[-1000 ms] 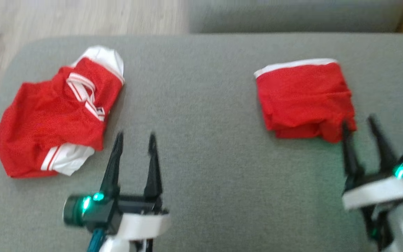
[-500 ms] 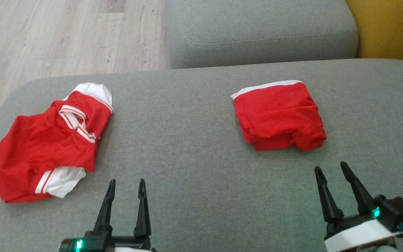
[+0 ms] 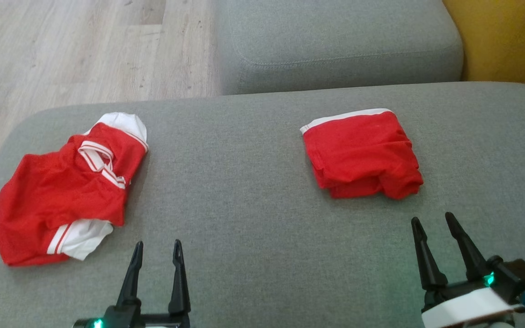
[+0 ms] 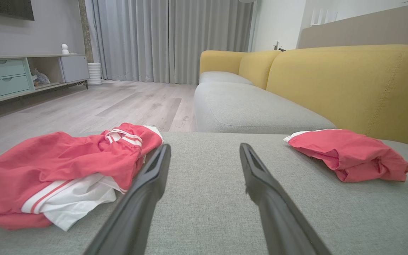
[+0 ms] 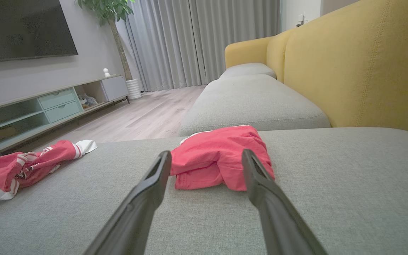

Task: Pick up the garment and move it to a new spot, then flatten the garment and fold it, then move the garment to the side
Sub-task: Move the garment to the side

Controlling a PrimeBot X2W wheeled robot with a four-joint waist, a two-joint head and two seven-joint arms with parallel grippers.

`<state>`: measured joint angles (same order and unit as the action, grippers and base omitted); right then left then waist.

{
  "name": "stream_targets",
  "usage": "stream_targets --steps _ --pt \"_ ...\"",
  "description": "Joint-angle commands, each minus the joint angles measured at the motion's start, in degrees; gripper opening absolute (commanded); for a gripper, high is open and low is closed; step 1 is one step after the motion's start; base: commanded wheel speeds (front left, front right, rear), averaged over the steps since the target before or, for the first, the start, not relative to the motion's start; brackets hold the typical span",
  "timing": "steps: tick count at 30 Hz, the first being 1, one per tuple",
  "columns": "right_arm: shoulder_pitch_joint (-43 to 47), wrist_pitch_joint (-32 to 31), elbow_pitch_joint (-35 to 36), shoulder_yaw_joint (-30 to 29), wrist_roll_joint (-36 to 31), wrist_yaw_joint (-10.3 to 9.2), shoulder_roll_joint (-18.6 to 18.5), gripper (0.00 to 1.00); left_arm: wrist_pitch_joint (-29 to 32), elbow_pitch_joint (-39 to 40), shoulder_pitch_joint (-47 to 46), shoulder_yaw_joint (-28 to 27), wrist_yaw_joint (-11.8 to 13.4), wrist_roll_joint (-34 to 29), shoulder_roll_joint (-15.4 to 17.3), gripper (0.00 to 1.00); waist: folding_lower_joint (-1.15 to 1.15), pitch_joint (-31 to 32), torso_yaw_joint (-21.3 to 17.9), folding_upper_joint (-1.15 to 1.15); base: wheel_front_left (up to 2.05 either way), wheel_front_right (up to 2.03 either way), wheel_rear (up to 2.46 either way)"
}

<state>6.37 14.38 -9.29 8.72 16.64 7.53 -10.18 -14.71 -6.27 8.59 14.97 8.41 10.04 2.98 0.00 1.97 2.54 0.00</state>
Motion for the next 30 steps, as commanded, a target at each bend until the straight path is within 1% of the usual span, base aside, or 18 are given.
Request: stream_targets --steps 1,16,19,24,27,30 --pt "-0.9 0.6 1.6 0.7 -0.1 -0.04 -0.5 1.0 -0.3 1.7 -1.6 -1.9 0.3 -0.3 -0.1 1.0 0.0 0.2 -0.1 0.0 0.0 0.0 0.0" --pt "-1.1 0.6 1.1 0.6 -0.4 -0.04 -0.4 1.0 -0.3 2.3 -1.5 -1.8 1.2 -1.4 -0.1 1.0 0.0 -0.5 -1.1 0.0 0.0 0.0 0.0" --pt "-1.4 0.6 -0.2 0.9 -0.1 -0.04 -0.8 1.0 -0.3 2.4 -1.8 -1.4 1.4 -1.4 -0.1 1.0 0.0 -1.2 -1.3 0.0 0.0 0.0 0.0" --pt "-6.0 0.6 -3.3 2.5 2.3 -0.04 -3.4 1.0 -0.3 3.1 -2.9 -0.4 1.7 -1.1 -0.1 1.0 0.0 -4.4 -1.5 0.0 0.0 0.0 0.0" --pt "-11.3 0.6 -5.3 2.8 4.0 -0.04 -5.5 1.0 -0.3 3.4 -4.7 0.6 1.9 -1.5 -0.1 1.0 0.0 -7.2 -1.3 0.0 0.0 0.0 0.0" --pt "-17.4 0.6 -9.8 2.3 5.2 -0.04 -7.8 1.0 -0.3 3.6 -6.7 1.8 2.0 -1.9 -0.1 1.0 0.0 -9.8 -0.7 0.0 0.0 0.0 0.0"
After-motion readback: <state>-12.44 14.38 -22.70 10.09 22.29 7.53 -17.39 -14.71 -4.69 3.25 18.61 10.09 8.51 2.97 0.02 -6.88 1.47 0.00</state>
